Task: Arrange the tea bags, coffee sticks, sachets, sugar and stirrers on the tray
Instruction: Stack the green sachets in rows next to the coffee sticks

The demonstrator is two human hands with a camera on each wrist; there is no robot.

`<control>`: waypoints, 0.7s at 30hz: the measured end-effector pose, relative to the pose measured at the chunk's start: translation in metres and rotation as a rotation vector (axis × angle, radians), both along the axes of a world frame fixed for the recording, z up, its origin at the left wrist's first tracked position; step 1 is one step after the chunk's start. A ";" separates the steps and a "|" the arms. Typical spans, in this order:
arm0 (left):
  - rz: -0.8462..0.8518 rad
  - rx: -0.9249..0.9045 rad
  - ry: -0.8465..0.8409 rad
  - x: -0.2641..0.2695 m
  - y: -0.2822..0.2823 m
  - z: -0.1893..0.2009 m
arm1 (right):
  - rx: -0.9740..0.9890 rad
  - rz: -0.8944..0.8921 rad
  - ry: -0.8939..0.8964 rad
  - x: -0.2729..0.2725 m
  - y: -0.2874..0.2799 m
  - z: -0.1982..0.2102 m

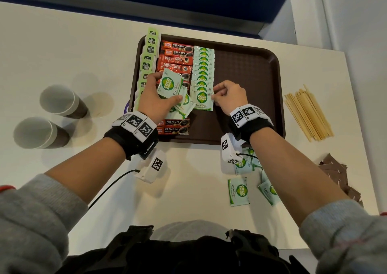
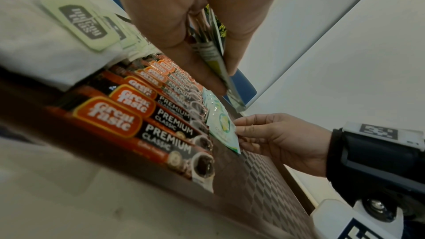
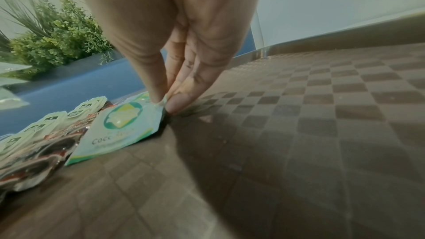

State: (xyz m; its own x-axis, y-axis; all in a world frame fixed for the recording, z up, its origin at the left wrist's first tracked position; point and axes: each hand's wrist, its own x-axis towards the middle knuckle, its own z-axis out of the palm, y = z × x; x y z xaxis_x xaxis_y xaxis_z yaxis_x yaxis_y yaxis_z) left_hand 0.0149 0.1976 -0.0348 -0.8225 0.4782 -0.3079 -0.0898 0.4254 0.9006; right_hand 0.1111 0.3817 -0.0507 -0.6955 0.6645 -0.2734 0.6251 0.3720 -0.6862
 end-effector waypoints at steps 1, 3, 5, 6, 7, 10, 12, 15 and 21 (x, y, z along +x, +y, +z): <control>-0.003 0.001 0.001 0.000 0.000 0.000 | 0.023 0.001 0.004 0.001 0.000 0.001; -0.004 0.003 0.002 0.000 0.000 0.000 | 0.083 0.015 0.019 0.001 -0.003 0.007; -0.007 0.003 0.001 0.001 0.001 0.001 | 0.084 0.052 0.038 -0.001 -0.008 0.015; -0.007 0.006 0.002 0.002 0.001 0.002 | 0.044 0.083 0.045 -0.002 -0.011 0.018; -0.005 0.011 0.002 0.003 0.002 0.002 | -0.023 0.122 0.045 -0.003 -0.014 0.021; 0.001 0.030 -0.004 0.005 0.003 0.002 | -0.213 0.245 0.014 -0.007 -0.022 0.025; 0.010 0.039 -0.004 0.005 0.003 0.002 | -0.281 0.276 0.013 -0.010 -0.025 0.026; 0.027 0.059 -0.007 0.006 0.002 0.002 | -0.339 0.283 0.032 -0.012 -0.027 0.028; 0.015 0.063 0.001 0.006 0.001 0.003 | -0.336 0.249 0.067 -0.008 -0.020 0.031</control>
